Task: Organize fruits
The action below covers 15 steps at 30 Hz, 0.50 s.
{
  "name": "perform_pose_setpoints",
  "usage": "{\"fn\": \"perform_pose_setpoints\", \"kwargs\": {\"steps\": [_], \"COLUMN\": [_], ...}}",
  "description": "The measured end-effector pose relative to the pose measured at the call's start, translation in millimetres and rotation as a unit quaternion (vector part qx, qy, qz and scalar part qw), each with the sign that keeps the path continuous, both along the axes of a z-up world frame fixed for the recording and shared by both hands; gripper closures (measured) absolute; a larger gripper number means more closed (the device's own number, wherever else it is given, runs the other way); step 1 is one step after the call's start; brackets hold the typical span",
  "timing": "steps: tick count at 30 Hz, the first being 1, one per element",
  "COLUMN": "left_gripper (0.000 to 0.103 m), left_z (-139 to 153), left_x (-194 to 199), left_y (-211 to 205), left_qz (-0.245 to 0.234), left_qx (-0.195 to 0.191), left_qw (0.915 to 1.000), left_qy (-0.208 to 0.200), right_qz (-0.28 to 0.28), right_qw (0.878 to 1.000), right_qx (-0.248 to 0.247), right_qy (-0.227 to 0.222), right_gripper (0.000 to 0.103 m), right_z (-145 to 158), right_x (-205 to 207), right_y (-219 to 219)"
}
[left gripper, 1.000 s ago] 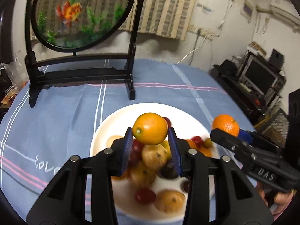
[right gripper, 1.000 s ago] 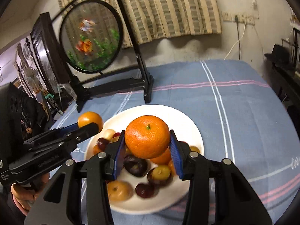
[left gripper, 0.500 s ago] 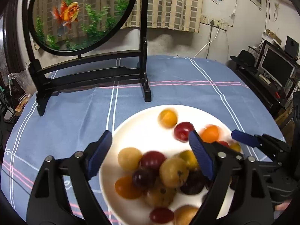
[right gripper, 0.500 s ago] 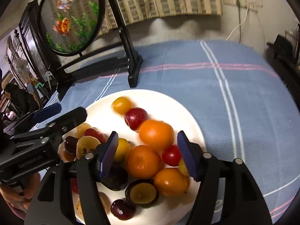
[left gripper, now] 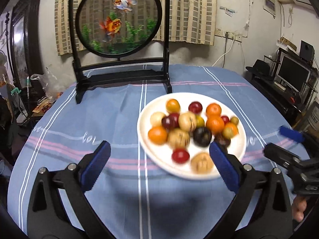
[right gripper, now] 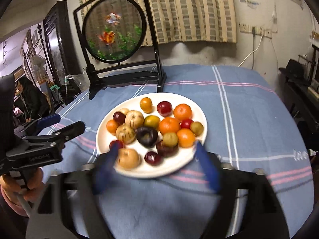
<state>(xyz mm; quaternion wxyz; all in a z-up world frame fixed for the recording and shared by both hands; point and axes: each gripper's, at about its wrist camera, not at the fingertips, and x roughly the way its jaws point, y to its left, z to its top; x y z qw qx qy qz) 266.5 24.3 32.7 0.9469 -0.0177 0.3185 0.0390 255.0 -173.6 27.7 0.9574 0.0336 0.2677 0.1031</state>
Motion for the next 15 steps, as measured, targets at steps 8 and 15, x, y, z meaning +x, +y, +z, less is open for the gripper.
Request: {"fn": "perform_pose_setpoints", "kwargs": {"steps": [8,15], "left_gripper": [0.002,0.002], "left_z": [-18,-28], "left_x": [-61,-81], "left_y": [-8,-14], "left_qz": [0.001,-0.014], "left_qx": [0.014,0.051], "left_qw": [0.9997,0.9984], "left_qy": [-0.021,-0.018], "right_qz": [-0.009,0.017], "right_qw": [1.0,0.998], "right_qx": [-0.006,-0.061], "right_qy": [0.005,0.02], "right_gripper": [0.001,0.001], "right_z": [-23,-38], "right_x": [-43,-64], "right_y": [-12,6]}}
